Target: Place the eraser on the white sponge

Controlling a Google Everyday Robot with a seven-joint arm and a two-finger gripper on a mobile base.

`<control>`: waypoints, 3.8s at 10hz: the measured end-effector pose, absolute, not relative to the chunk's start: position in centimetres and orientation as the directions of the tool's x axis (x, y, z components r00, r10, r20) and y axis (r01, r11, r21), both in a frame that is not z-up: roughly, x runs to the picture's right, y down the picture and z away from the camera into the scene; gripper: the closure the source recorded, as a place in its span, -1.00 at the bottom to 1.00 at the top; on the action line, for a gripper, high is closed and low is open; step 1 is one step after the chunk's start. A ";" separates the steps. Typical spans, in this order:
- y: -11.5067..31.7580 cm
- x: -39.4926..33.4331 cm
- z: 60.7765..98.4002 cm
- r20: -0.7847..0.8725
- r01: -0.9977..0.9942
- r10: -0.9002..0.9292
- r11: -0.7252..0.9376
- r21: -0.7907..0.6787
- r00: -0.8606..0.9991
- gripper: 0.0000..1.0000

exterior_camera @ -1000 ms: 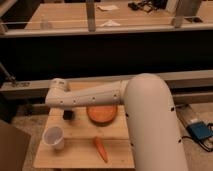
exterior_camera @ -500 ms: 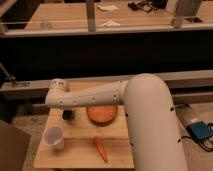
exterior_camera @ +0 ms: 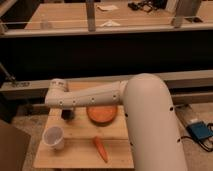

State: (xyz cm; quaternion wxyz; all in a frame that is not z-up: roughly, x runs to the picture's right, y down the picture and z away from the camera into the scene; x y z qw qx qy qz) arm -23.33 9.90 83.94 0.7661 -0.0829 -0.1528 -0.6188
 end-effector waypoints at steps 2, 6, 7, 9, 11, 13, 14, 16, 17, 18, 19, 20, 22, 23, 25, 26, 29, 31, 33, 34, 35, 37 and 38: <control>9.8 -23.7 84.0 0.335 0.974 -0.925 0.215 0.076 0.178 0.25; 9.4 -24.4 84.1 0.325 0.973 -0.932 0.206 0.107 0.161 -0.03; 9.3 -24.6 84.0 0.322 0.972 -0.934 0.203 0.115 0.156 -0.05; 9.1 -24.8 84.1 0.316 0.971 -0.937 0.198 0.132 0.148 -0.21; 9.3 -25.0 84.3 0.312 0.970 -0.940 0.190 0.150 0.136 -0.57; 9.3 -25.2 84.3 0.310 0.969 -0.942 0.184 0.162 0.127 -0.60; 9.3 -25.3 84.3 0.307 0.968 -0.943 0.184 0.169 0.126 -0.60; 9.3 -25.3 84.5 0.305 0.966 -0.945 0.182 0.185 0.119 -0.60; 9.4 -25.4 84.6 0.304 0.964 -0.946 0.180 0.194 0.116 -0.60; 9.4 -25.4 84.7 0.304 0.964 -0.946 0.179 0.195 0.115 -0.60; 9.4 -25.3 84.7 0.304 0.964 -0.946 0.180 0.195 0.115 -0.60; 9.4 -25.3 84.7 0.304 0.964 -0.946 0.180 0.195 0.115 -0.60; 9.4 -25.4 84.7 0.304 0.964 -0.946 0.180 0.196 0.115 -0.60; 9.4 -25.3 84.7 0.304 0.964 -0.946 0.180 0.195 0.115 -0.60; 9.4 -25.3 84.7 0.304 0.964 -0.946 0.180 0.195 0.115 -0.60; 9.4 -25.3 84.7 0.304 0.964 -0.946 0.180 0.195 0.116 -0.60; 9.4 -25.3 84.7 0.304 0.964 -0.946 0.180 0.195 0.116 -0.60; 9.4 -25.3 84.7 0.304 0.964 -0.946 0.180 0.195 0.116 -0.60; 9.4 -25.3 84.7 0.305 0.964 -0.945 0.181 0.195 0.116 -0.60; 9.4 -25.3 84.7 0.304 0.964 -0.945 0.180 0.195 0.116 -0.60; 9.4 -25.3 84.7 0.304 0.964 -0.945 0.181 0.195 0.116 -0.60; 9.4 -25.3 84.7 0.304 0.964 -0.946 0.181 0.195 0.116 -0.60; 9.4 -25.3 84.7 0.304 0.964 -0.946 0.181 0.195 0.116 -0.60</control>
